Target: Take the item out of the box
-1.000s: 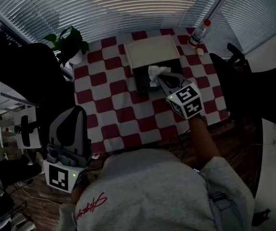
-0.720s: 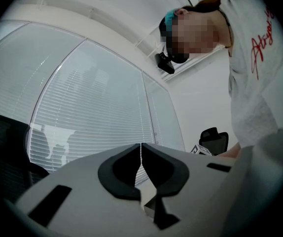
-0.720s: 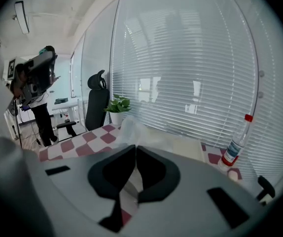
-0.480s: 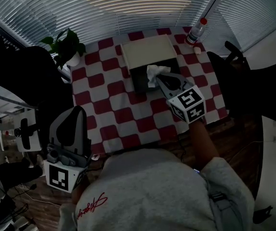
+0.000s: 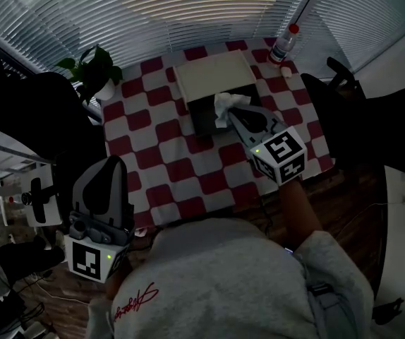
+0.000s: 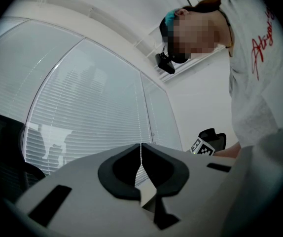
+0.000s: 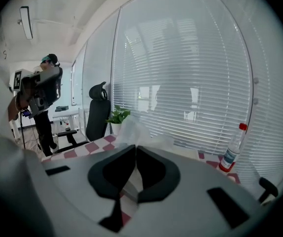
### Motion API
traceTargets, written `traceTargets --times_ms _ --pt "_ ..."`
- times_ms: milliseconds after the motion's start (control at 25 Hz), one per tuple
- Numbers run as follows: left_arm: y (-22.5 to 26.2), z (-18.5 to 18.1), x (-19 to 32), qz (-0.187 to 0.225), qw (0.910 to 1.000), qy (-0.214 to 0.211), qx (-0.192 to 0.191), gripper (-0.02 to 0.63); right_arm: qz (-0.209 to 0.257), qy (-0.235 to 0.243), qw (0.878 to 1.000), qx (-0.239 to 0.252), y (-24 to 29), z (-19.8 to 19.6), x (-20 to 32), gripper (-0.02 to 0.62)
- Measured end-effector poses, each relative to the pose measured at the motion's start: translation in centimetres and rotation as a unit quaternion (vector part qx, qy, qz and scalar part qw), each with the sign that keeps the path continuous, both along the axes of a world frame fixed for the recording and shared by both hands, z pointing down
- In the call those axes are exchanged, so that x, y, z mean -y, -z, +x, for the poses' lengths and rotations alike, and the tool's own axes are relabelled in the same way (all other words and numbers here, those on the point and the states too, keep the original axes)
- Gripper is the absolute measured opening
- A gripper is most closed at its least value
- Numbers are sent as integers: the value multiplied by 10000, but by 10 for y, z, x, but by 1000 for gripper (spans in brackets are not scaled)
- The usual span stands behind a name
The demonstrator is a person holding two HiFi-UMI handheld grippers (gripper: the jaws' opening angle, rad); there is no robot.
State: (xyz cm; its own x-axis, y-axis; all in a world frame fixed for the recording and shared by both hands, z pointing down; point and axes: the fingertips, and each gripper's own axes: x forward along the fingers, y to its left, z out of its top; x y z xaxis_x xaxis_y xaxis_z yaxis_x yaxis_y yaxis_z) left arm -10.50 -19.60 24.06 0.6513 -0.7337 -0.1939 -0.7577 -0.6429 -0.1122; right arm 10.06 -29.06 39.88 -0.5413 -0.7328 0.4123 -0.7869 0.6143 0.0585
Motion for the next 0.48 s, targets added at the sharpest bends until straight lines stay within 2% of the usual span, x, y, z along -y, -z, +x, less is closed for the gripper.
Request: traceTargets --times_ms 480 --pt "2 3 -1 20 10000 -55 -4 18 313 30 9990 317 33 -4 -13 20"
